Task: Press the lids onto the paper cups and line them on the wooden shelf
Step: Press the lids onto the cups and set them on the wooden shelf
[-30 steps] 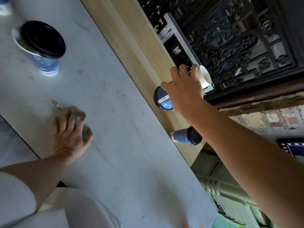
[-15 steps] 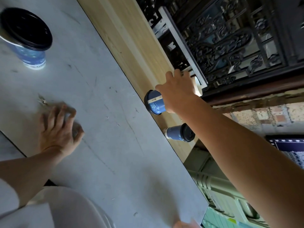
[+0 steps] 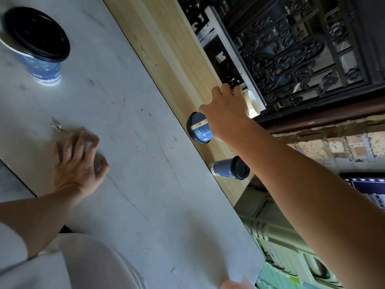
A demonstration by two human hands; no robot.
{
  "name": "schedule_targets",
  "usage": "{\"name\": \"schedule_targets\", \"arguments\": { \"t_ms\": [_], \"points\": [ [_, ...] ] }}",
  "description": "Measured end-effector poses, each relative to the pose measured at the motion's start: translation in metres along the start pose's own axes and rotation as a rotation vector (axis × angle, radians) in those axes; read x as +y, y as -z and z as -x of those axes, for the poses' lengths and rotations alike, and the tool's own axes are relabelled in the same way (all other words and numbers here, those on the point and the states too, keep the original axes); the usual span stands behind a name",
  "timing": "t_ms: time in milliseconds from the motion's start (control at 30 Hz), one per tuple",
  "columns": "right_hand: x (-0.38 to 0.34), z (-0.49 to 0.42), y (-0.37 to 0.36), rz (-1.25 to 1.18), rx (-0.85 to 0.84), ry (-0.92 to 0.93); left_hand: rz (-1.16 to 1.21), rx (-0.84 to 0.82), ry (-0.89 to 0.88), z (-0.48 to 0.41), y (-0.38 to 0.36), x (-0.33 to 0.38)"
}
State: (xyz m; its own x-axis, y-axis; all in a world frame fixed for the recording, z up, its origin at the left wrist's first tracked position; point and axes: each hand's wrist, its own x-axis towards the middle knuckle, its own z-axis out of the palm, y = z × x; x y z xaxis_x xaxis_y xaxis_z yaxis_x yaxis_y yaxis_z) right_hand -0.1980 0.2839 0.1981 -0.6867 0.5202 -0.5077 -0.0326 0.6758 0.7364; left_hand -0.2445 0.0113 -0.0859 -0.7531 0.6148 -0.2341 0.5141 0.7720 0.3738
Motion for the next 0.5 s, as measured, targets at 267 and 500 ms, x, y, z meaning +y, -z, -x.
{"name": "schedule_targets", "arguments": {
  "t_ms": [267,500],
  "points": [
    [0.0011,-0.0016,-0.0053,0.064,-0.029,-0.004,0.0,0.011,-0.001,0.0008,0.0002,0.0009],
    [0.0005,-0.0044,-0.0083,0.012,-0.073,0.003,-0.012,-0.013,0.012,0.0009,0.0,0.0002]
  ]
}}
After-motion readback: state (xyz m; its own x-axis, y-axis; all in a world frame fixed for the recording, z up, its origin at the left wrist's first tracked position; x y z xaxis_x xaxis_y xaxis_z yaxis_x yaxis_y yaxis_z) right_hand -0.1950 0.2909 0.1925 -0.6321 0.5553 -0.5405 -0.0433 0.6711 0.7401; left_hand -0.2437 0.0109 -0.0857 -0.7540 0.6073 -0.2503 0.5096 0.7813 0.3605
